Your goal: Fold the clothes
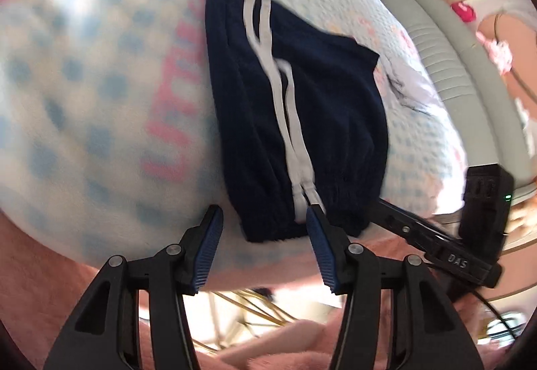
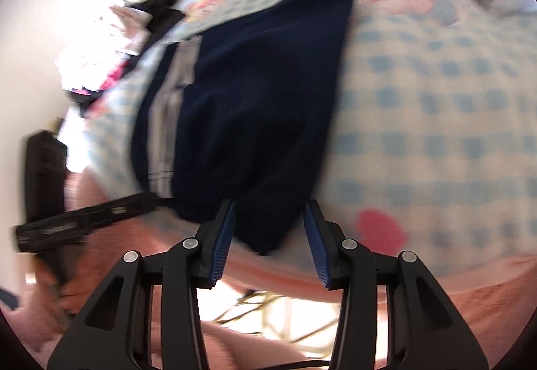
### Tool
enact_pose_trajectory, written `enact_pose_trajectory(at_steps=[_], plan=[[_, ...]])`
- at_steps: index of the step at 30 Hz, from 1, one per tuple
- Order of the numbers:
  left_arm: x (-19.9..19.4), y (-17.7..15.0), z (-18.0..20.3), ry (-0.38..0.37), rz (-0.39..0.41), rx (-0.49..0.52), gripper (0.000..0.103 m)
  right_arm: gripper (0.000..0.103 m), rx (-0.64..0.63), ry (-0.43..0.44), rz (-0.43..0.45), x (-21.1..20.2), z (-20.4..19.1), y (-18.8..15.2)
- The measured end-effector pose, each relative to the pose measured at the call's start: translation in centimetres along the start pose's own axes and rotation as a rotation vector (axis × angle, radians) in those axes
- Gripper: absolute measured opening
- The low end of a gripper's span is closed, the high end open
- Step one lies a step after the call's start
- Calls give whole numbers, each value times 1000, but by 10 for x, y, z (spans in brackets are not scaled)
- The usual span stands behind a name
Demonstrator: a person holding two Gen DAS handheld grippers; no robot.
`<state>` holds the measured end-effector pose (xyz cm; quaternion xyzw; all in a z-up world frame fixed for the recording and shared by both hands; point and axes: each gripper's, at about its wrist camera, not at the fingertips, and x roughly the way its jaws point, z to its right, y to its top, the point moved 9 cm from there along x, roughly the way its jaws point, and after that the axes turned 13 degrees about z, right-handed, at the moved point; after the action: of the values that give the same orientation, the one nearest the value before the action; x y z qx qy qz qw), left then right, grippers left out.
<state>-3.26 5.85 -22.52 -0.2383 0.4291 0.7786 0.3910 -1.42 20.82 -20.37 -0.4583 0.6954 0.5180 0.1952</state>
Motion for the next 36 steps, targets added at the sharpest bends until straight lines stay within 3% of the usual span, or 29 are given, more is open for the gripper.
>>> enact_pose_trajectory(at_steps=[3, 5, 8, 11, 13, 14, 16, 20, 24, 27, 30, 32, 34, 36], plan=[[-20, 24, -1, 57, 82, 61, 53, 43, -7, -15, 14, -5, 4, 3], [-22, 32, -2, 51, 97, 69, 54, 43, 16, -23, 18, -6, 10, 8], [0, 31, 1, -6, 16, 50, 54, 43, 50, -35, 24, -7, 19, 15], [24, 0, 12, -177, -125, -111, 55, 43, 55, 6, -27, 0, 13, 5], [35, -12, 12, -185, -149, -155, 55, 45, 74, 87, -54, 5, 1, -3], [41, -18, 11, -185, -160, -173, 55, 54, 67, 109, -60, 7, -4, -7], [50, -22, 9, -167, -170, -175, 55, 56, 31, 102, -81, 14, -12, -15], [59, -22, 18, -210, -162, -203, 53, 55, 2, 82, -92, 18, -15, -19], [56, -5, 22, -263, -155, -206, 53, 49, -48, 145, -71, 9, -25, -15], [41, 7, 14, -290, -103, -230, 53, 49, -45, 198, -37, 0, -31, -7], [39, 10, 2, -261, -85, -241, 54, 49, -6, 151, -61, 12, -23, -9], [42, 6, -4, -233, -101, -221, 45, 50, 20, 103, -92, 25, -16, -17], [47, 3, -5, -209, -108, -194, 43, 50, 63, 138, -107, 35, -13, -25], [41, 4, -2, -204, -93, -155, 41, 38, 59, 144, -92, 30, -16, -24]])
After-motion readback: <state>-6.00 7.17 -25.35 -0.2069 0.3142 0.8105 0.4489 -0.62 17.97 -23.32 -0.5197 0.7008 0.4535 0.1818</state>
